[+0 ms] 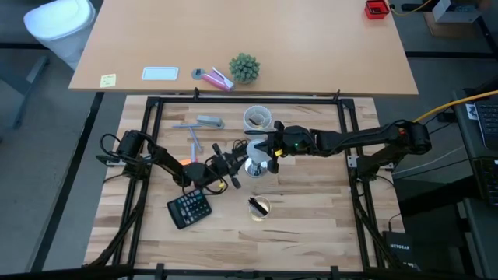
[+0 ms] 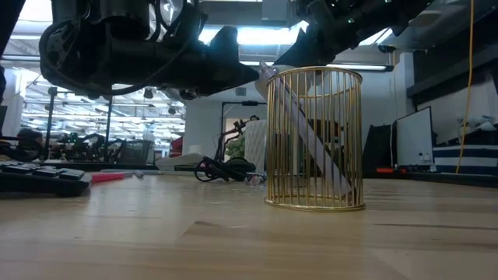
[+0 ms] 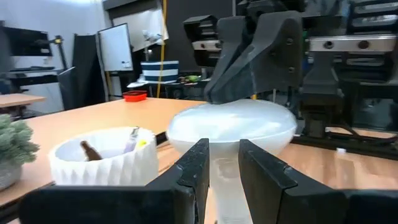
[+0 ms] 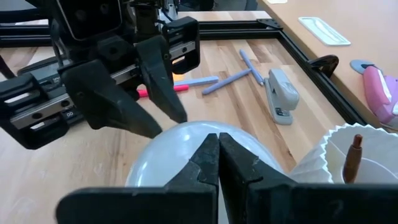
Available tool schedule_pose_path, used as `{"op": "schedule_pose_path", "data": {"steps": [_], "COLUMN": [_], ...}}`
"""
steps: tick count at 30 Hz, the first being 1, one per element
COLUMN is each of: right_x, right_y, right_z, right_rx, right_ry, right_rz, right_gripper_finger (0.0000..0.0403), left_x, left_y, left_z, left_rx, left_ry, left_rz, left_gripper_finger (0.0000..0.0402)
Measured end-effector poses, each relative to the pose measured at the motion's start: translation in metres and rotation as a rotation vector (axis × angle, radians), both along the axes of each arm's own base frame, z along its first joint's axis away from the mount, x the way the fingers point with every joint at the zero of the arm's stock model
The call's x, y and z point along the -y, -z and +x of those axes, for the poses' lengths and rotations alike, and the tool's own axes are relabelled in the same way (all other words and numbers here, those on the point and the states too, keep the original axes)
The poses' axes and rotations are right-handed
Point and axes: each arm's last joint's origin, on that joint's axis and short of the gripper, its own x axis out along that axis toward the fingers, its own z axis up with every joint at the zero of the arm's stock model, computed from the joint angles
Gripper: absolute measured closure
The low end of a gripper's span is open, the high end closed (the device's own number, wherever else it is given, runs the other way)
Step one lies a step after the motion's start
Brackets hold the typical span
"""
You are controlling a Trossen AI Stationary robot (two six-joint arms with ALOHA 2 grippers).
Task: Screw lightbulb
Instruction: Insert the lightbulb into the lamp
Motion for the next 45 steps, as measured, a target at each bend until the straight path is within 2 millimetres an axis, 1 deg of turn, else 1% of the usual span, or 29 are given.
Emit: {"op": "schedule_pose_path", "data": {"steps": [7,9,11,16,20,22,25,32,36,39,45], "right_x": [-0.001,-0.001,-0.001,-0.001,-0.001,-0.001,-0.001,0.000,0.000,0.000,0.000], "right_y": [0.000,0.000,0.000,0.000,0.000,0.000,0.000,0.000,0.000,0.000,0.000], "right_z": [0.000,0.000,0.000,0.000,0.000,0.000,0.000,0.000,0.000,0.000,0.000], "right_rx": [0.001,0.001,0.001,0.002,0.002,0.002,0.003,0.001,0.001,0.001,0.001], "right_ry": [-0.013,-0.017,-0.017,-0.016,-0.013,-0.013,-0.012,-0.004,-0.002,0.002,0.004], "right_rz": [0.007,0.008,0.009,0.008,0.007,0.007,0.006,0.002,0.001,-0.001,-0.001], "right_gripper_finger": [0.0398,0.0398,0.0398,0.0398,0.0398,0.0398,0.0398,0.0398,0.0398,0.0398,0.0398], "left_x": [-0.001,0.002,0.008,0.021,0.024,0.022,0.015,0.000,-0.002,-0.002,0.005], "left_y": [-0.001,-0.004,-0.007,-0.012,-0.012,-0.012,-0.012,-0.006,-0.006,-0.008,-0.007], "left_z": [-0.002,-0.004,-0.005,-0.007,-0.005,-0.003,0.000,0.010,0.011,0.011,0.007], "left_rx": [-0.014,-0.002,-0.007,-0.002,0.031,0.052,0.070,0.031,0.024,0.032,0.010], "left_ry": [-0.102,-0.130,-0.119,-0.048,0.109,0.189,0.256,0.311,0.307,0.271,0.121], "left_rz": [0.009,0.028,0.061,0.084,0.077,0.072,0.049,-0.050,-0.043,-0.031,-0.018], "left_gripper_finger": [0.0325,0.0325,0.0325,0.0325,0.0325,0.0325,0.0325,0.0325,0.0325,0.0325,0.0325]}}
